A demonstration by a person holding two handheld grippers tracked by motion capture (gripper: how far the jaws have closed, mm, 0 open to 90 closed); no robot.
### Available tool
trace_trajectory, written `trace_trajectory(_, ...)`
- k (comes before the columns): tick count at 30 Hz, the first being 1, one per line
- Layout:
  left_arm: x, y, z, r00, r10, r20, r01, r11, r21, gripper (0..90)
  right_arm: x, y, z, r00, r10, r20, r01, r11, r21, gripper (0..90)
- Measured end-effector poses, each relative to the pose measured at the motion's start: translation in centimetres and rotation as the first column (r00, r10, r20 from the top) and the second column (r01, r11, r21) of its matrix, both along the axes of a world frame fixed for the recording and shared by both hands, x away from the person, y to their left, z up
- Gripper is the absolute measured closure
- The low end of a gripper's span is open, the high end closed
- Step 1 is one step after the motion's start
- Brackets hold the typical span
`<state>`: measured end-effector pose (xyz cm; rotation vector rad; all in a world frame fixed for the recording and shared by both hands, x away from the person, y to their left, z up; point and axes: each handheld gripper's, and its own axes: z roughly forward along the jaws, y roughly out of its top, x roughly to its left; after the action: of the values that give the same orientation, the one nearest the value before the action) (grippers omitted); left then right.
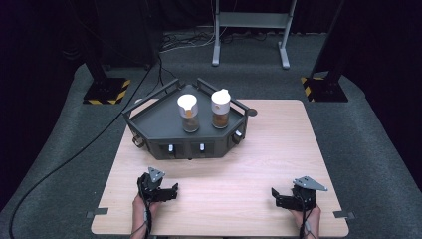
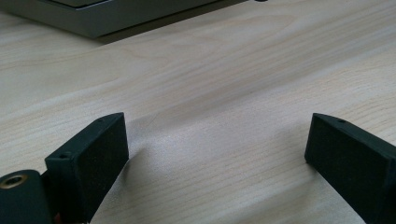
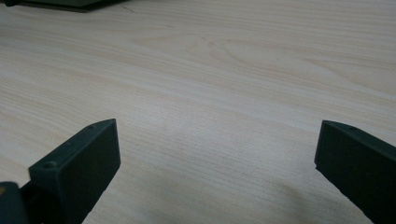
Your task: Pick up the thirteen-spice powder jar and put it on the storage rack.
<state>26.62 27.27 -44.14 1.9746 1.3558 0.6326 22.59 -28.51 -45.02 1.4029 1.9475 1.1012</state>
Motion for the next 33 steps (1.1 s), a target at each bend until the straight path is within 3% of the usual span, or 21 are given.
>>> trace_trajectory(21, -0.18, -0.2, -0.07, 0.9999, 0.001, 0.01, -0.001, 1.0, 0.009, 5.9, -0.39, -0.15, -0.28, 0.9992, -0.037, 0.014, 0.036, 0.9989, 0.028, 0.0)
trace_trajectory(33, -0.26, -0.29, -0.08, 0.9999, 0.0, 0.013, 0.0, 0.9999, 0.014, 5.9, -0.33, 0.23, -0.12, 0.9993, -0.037, 0.009, 0.037, 0.9993, 0.006, 0.0)
